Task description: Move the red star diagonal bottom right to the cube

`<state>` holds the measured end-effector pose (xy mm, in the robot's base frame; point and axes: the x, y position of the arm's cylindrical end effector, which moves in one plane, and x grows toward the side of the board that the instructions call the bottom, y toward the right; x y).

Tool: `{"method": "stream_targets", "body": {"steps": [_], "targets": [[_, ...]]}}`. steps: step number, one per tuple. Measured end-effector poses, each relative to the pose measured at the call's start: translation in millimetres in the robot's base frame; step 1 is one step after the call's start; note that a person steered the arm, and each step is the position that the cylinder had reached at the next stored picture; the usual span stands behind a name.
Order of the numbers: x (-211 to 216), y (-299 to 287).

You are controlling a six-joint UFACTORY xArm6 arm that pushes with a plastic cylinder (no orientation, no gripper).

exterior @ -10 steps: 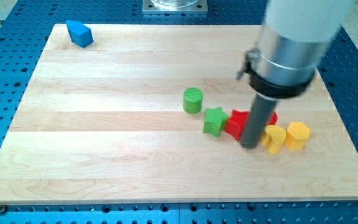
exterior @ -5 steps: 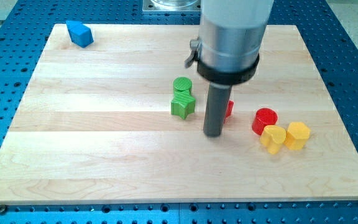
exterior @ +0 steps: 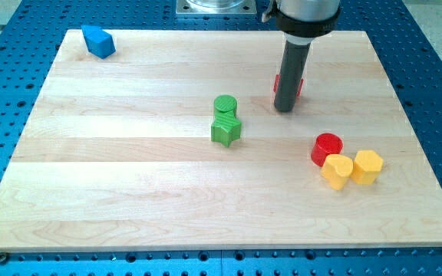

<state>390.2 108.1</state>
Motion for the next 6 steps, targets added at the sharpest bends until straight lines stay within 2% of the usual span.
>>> {"method": "stream_targets", "body": {"steps": [1, 2, 4, 5, 6], "targets": [[33, 18], [40, 77], [39, 94], [11, 65], [-15, -2]]}}
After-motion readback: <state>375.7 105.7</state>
